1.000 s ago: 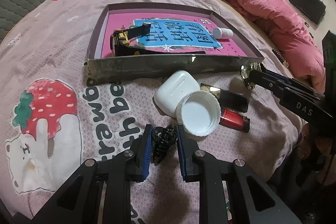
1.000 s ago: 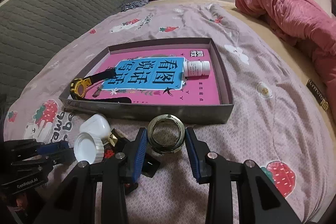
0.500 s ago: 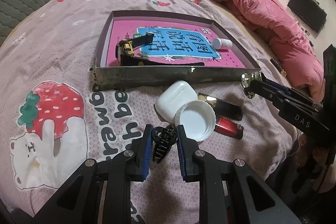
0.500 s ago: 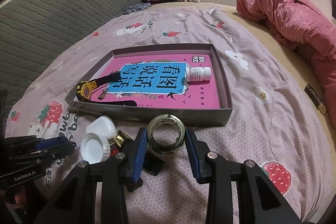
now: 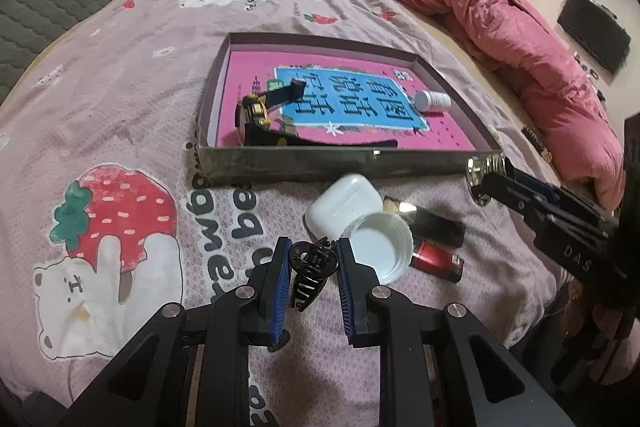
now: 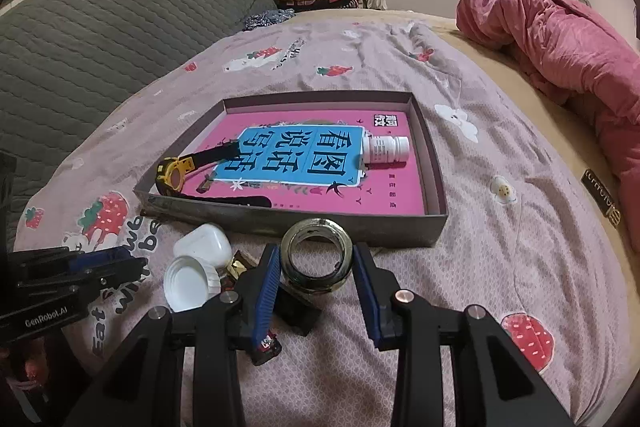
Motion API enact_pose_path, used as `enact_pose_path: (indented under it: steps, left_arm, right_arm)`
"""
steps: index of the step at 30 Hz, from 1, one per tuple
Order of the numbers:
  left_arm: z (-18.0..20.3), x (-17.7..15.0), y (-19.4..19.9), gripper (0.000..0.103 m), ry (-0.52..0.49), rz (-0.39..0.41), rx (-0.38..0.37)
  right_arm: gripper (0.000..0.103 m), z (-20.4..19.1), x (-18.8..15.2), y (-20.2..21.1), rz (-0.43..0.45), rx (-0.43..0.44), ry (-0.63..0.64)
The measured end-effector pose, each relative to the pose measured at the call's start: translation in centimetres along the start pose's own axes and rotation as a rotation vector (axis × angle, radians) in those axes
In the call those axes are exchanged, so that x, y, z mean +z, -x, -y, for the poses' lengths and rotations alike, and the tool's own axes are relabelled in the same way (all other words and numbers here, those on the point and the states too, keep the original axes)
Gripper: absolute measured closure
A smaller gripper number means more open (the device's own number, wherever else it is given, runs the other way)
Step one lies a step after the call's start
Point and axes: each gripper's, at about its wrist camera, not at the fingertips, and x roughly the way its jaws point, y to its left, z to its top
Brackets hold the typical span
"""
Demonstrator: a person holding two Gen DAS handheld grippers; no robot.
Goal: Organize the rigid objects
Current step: 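Lift the hair clip with the left gripper while the right gripper carries the ring toward the tray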
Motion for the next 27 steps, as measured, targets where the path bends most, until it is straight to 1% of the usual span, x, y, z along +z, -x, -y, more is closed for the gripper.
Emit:
enact_pose_path:
  steps: [11, 19, 27]
  left_arm:
    - [0.6, 2.2, 0.9, 0.081, 0.04, 0.049, -0.014]
    - [0.1, 3.7, 1.4, 0.081, 0.069, 0.077, -0.015]
    - [0.7, 4.5, 1.2, 0.081, 0.055, 0.088, -0.009]
  right_arm:
    - [0.066, 0.2, 0.6, 0.8, 0.035, -0.009, -0.001]
    - [0.066, 0.2, 0.9, 1.0, 0.047, -0.014, 0.005]
    - [0.066, 0.3, 1.4, 1.4, 0.065, -0.026, 0.013]
